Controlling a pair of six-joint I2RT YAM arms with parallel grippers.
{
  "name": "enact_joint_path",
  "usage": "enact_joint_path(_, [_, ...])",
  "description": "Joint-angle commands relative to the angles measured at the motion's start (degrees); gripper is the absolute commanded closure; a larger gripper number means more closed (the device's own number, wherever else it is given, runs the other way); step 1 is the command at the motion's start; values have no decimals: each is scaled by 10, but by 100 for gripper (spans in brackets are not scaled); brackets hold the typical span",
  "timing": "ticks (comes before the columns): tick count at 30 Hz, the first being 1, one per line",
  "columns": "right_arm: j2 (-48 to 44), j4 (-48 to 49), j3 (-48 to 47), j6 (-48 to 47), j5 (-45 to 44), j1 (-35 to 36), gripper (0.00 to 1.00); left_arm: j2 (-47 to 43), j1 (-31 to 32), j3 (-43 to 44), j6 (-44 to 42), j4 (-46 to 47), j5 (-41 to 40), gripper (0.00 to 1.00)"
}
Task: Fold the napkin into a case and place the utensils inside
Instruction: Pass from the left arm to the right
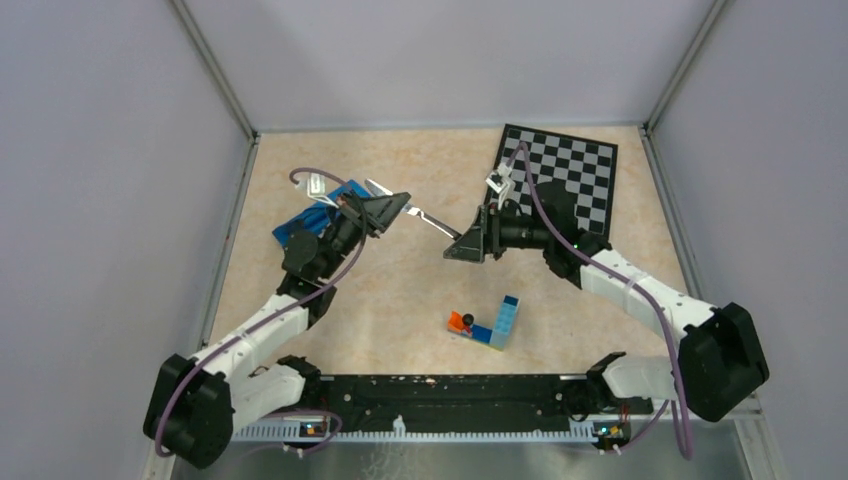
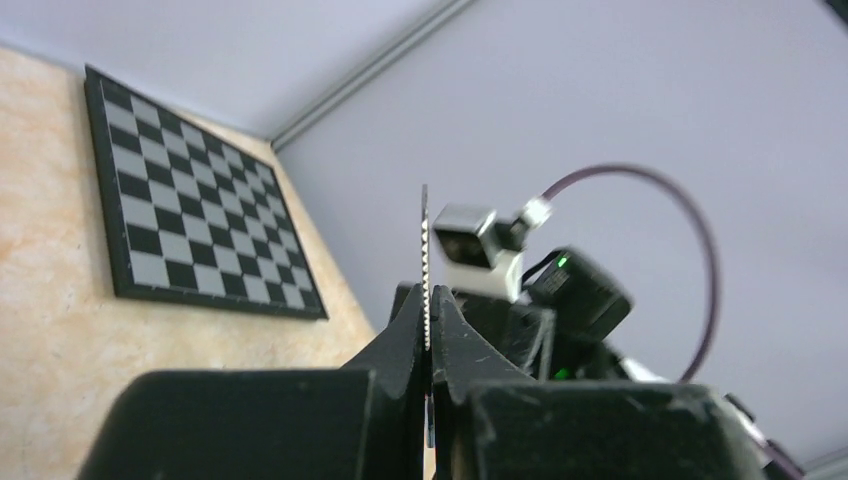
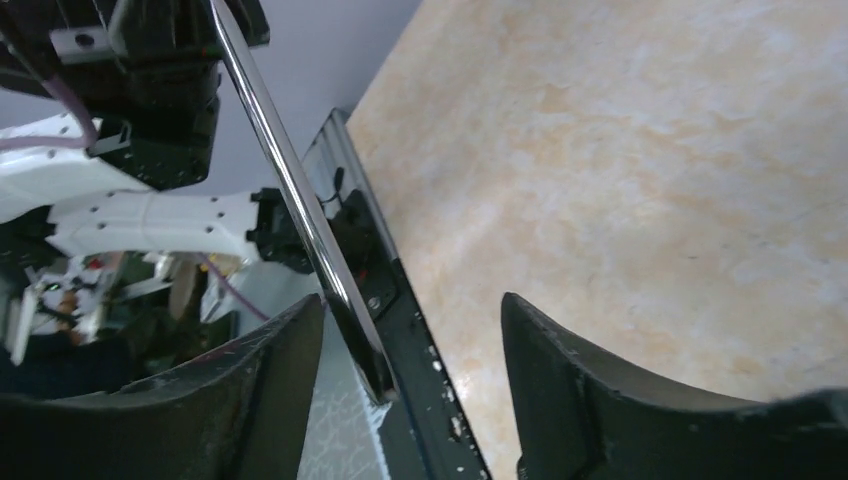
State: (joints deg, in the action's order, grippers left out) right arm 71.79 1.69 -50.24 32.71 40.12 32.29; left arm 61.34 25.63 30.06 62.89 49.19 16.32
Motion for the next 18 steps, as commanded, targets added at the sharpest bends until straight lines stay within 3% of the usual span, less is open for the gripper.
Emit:
enact_joint_path(1, [-31,216,46,126,105,-5,42,-58,-2,-20,50,13,-89,100])
enact_joint_path(5, [-41,279,62,162,107,-7,54,-77,-3,-24,72,14,-94,100])
enact_joint_path(12, [-37,379,77,212,98,-8,63,-92,-2,-35,93,22,-98,100])
enact_joint_path(16, [-19,394,70,220,104,-7,84,-88,-2,-44,112,44,-96,100])
enact_joint_path(18, [-11,388,67,215,100,-8,82,-85,-3,-46,119,49,-91,100])
